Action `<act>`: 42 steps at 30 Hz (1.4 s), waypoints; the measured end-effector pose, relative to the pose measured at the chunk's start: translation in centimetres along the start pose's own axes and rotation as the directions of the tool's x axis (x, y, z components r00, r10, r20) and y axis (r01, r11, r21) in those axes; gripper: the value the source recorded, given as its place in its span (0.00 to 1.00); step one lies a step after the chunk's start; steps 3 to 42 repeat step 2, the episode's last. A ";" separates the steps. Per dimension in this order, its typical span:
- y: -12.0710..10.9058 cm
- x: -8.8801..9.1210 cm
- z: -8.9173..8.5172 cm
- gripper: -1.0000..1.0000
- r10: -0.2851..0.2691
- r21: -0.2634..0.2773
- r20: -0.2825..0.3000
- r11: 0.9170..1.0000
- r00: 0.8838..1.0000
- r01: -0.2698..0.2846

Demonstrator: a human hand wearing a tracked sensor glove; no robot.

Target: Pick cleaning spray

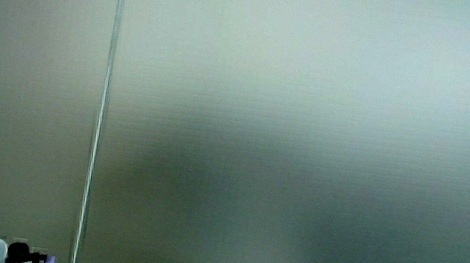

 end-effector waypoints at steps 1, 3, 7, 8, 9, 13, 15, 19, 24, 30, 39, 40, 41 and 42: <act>0.2 0.1 0.2 1.00 0.015 0.003 0.013 1.000 1.000 -0.015; 0.4 0.2 0.4 1.00 0.015 -0.004 0.027 1.000 1.000 -0.014; 0.4 0.2 0.4 1.00 0.015 -0.004 0.027 1.000 1.000 -0.014; 0.4 0.2 0.4 1.00 0.015 -0.004 0.027 1.000 1.000 -0.014; 0.4 0.2 0.4 1.00 0.015 -0.004 0.027 1.000 1.000 -0.014; 0.4 0.2 0.4 1.00 0.015 -0.004 0.027 1.000 1.000 -0.014; 0.4 0.2 0.4 1.00 0.015 -0.004 0.027 1.000 1.000 -0.014; 0.4 0.2 0.4 1.00 0.015 -0.004 0.027 1.000 1.000 -0.014; 0.4 0.2 0.4 1.00 0.015 -0.004 0.027 1.000 1.000 -0.014; 0.4 0.2 0.4 1.00 0.015 -0.004 0.027 1.000 1.000 -0.014; 0.4 0.2 0.4 1.00 0.015 -0.004 0.027 1.000 1.000 -0.014; 0.4 0.2 0.4 1.00 0.015 -0.004 0.027 1.000 1.000 -0.014; 0.4 0.2 0.4 1.00 0.015 -0.004 0.027 1.000 1.000 -0.014; 0.4 0.2 0.4 1.00 0.015 -0.004 0.027 1.000 1.000 -0.014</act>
